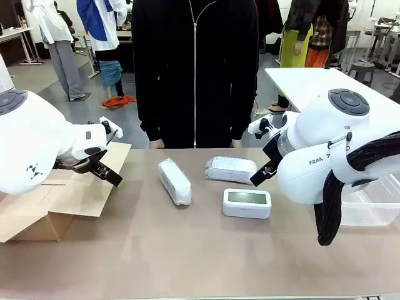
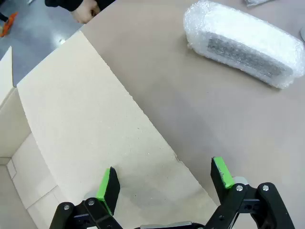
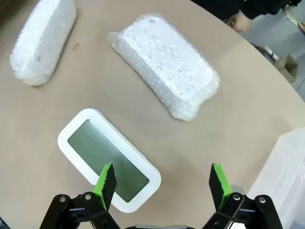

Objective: Separate and place wrapped and unwrapped clocks.
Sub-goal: Pick up the Digital clock indicated by the person.

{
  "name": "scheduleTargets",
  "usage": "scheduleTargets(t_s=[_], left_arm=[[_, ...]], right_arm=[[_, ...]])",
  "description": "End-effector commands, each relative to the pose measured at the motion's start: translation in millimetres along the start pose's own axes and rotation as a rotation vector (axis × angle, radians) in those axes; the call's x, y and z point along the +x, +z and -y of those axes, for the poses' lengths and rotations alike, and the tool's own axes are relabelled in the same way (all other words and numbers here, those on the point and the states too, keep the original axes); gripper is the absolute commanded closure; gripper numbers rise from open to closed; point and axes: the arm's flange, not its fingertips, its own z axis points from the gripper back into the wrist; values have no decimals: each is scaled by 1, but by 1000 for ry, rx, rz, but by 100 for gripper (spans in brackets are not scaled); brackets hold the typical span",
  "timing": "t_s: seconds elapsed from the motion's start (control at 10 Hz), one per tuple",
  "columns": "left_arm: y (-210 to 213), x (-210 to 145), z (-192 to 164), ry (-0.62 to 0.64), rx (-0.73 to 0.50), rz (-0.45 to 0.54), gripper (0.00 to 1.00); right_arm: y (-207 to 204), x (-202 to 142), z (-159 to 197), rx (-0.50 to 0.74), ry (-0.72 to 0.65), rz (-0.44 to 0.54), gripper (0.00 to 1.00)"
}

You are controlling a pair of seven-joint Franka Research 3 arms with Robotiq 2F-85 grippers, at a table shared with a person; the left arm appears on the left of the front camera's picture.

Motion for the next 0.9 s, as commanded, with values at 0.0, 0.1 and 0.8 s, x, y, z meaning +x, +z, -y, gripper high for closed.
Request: scheduleTargets(t_s=[0.0,0.1,0.8], left_arm=[[0,0,0,0,0,0,0],[0,0,0,0,0,0,0],[0,0,0,0,0,0,0]], right_arm=[[0,0,0,0,0,0,0],[0,0,0,0,0,0,0],[0,0,0,0,0,0,0]])
